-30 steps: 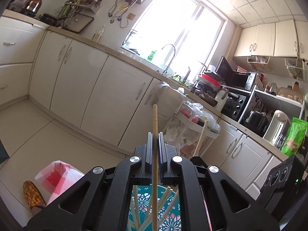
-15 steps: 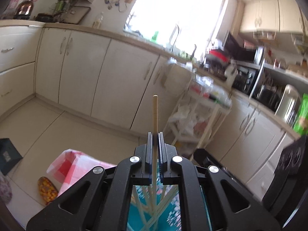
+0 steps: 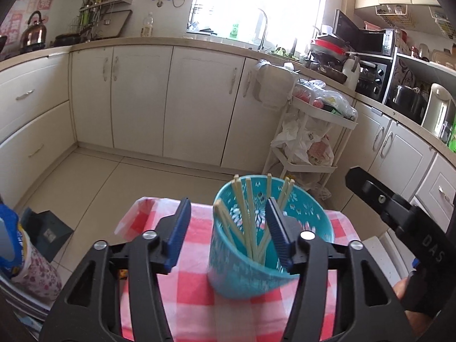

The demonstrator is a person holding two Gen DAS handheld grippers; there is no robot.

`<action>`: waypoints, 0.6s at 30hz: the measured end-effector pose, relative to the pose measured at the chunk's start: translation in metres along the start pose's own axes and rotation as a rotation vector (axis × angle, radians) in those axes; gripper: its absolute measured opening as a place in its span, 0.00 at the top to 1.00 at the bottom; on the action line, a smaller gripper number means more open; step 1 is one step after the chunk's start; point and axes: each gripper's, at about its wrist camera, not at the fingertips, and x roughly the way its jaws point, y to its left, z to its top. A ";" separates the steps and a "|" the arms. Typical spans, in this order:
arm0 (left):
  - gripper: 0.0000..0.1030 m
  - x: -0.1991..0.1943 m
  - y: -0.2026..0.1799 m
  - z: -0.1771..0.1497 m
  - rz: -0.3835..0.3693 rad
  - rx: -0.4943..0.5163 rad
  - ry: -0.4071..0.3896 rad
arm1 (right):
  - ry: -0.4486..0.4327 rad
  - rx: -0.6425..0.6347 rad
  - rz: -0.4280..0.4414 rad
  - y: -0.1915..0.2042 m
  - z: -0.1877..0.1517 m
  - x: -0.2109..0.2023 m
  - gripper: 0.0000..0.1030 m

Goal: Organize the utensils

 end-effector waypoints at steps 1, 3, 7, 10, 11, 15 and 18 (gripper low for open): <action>0.41 -0.010 0.000 -0.005 0.009 0.008 0.003 | 0.011 -0.012 -0.010 0.003 -0.006 -0.011 0.34; 0.33 -0.030 0.002 -0.016 0.026 0.012 0.014 | 0.035 -0.029 -0.033 0.007 -0.017 -0.030 0.29; 0.22 -0.074 0.005 -0.037 0.066 0.019 0.026 | 0.104 -0.027 -0.082 0.008 -0.041 -0.071 0.17; 0.14 -0.107 0.005 -0.055 0.090 0.026 0.029 | 0.151 -0.012 -0.117 0.008 -0.056 -0.101 0.11; 0.13 -0.117 0.005 -0.061 0.097 0.031 0.032 | 0.167 -0.006 -0.124 0.009 -0.060 -0.110 0.11; 0.08 -0.158 0.002 -0.079 0.105 0.029 0.032 | 0.187 -0.002 -0.127 0.018 -0.071 -0.146 0.10; 0.08 -0.189 -0.001 -0.092 0.111 0.026 0.038 | 0.187 -0.018 -0.123 0.030 -0.076 -0.173 0.09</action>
